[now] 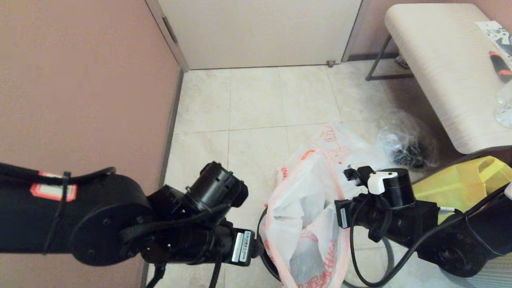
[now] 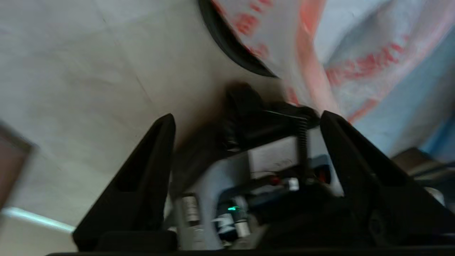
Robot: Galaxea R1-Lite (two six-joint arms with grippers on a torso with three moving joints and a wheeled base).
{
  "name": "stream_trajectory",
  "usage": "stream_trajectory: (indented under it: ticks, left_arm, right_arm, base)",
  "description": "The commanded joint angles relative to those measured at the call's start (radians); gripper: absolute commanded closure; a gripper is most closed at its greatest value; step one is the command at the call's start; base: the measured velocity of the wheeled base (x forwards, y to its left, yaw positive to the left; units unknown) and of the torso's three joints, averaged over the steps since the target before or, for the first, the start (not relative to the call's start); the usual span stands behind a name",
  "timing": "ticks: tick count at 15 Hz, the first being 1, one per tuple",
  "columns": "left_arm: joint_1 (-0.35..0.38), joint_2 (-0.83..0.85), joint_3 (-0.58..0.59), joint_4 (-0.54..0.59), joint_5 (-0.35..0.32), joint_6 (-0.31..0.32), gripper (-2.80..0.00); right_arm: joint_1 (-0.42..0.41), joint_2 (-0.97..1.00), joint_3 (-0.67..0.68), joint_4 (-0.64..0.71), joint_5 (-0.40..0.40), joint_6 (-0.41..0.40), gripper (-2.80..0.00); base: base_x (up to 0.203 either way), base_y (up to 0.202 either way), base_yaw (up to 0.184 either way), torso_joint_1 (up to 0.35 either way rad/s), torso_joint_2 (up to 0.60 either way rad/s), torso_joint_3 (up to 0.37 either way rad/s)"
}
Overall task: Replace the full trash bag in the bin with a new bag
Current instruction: Put the new garbage bag on the trash can
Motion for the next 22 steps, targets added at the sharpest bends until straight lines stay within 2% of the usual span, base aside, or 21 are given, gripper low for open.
stream_trajectory:
  ticks: [1, 5, 7, 9, 10, 11, 16, 22]
  left_arm:
    - [-0.051, 0.027, 0.051, -0.072, 0.001, -0.039, -2.8]
    - [-0.137, 0.167, 0.153, -0.389, 0.017, -0.095, -2.8]
    - [-0.165, 0.254, 0.178, -0.481, 0.039, -0.111, -2.8]
    - [-0.172, 0.355, 0.18, -0.54, 0.089, -0.138, -2.8]
    - [-0.173, 0.389, 0.181, -0.589, 0.136, -0.151, -2.8]
    - [-0.173, 0.398, 0.182, -0.627, 0.163, -0.162, 0.0]
    - [-0.121, 0.406, 0.076, -0.62, 0.17, -0.151, 0.0]
    - [-0.087, 0.323, 0.067, -0.623, 0.171, -0.138, 0.0]
  right_arm:
    - [0.0, 0.0, -0.001, -0.005, -0.001, 0.011, 0.0]
    - [0.0, 0.009, -0.001, -0.006, -0.001, 0.018, 0.0]
    - [-0.001, 0.007, -0.004, -0.006, -0.003, 0.017, 0.0]
    - [-0.001, 0.006, -0.005, -0.007, -0.01, 0.017, 0.0]
    - [-0.002, 0.007, -0.01, -0.008, -0.022, 0.018, 0.0]
    - [-0.003, 0.006, -0.012, -0.008, -0.024, 0.018, 0.0]
    - [-0.01, -0.017, 0.012, -0.006, -0.041, 0.02, 0.0]
    - [-0.043, -0.121, 0.044, 0.032, -0.06, 0.078, 0.0]
  base:
    - [0.0, 0.0, 0.0, 0.0, 0.0, 0.0]
    - [0.0, 0.0, 0.0, 0.0, 0.0, 0.0]
    - [0.0, 0.0, 0.0, 0.0, 0.0, 0.0]
    - [0.0, 0.0, 0.0, 0.0, 0.0, 0.0]
    - [0.0, 0.0, 0.0, 0.0, 0.0, 0.0]
    - [0.0, 0.0, 0.0, 0.0, 0.0, 0.0]
    - [0.0, 0.0, 0.0, 0.0, 0.0, 0.0]
    - [0.0, 0.0, 0.0, 0.0, 0.0, 0.0]
